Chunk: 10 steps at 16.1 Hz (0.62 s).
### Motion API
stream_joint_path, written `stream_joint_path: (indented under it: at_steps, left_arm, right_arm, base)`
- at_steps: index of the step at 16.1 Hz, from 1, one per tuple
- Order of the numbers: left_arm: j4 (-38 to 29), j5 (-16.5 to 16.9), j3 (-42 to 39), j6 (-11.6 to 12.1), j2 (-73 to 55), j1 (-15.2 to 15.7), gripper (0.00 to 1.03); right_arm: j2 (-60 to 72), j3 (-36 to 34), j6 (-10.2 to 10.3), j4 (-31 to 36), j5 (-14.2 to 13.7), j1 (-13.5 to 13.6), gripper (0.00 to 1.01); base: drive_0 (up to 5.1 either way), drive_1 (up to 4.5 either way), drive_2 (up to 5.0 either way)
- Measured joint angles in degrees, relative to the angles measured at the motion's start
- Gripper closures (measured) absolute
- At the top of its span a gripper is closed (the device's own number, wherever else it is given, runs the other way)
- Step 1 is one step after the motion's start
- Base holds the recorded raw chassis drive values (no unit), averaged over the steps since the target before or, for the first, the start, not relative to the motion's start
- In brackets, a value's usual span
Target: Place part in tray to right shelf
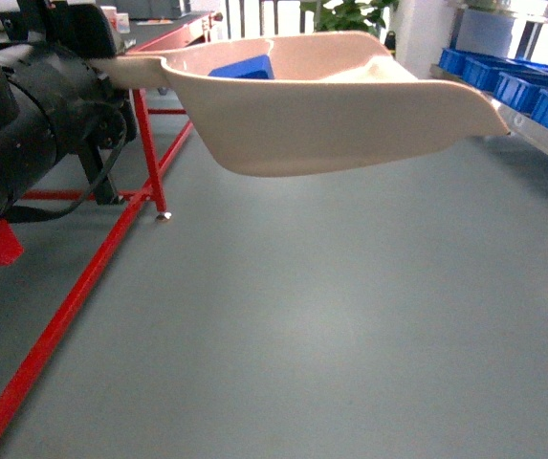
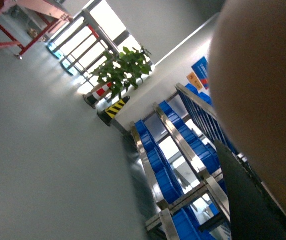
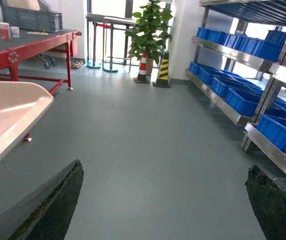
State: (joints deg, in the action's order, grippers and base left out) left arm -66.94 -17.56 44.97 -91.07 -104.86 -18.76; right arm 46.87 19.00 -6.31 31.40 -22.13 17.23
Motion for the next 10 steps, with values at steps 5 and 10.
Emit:
stream_joint_path:
  at_steps: [5, 10]
  left_arm:
    - [-0.3, 0.0, 0.0, 0.0, 0.0, 0.0, 0.91]
    - [0.1, -0.1, 0.0, 0.0, 0.0, 0.0, 0.91]
  right_arm:
    - [-0.1, 0.0, 0.0, 0.0, 0.0, 0.0, 0.03]
    - [0.0, 0.0, 0.0, -0.2, 0.0, 0.0, 0.03]
  base:
    - [0.0, 4.3, -4.2]
    - [0.0, 4.25, -4.3]
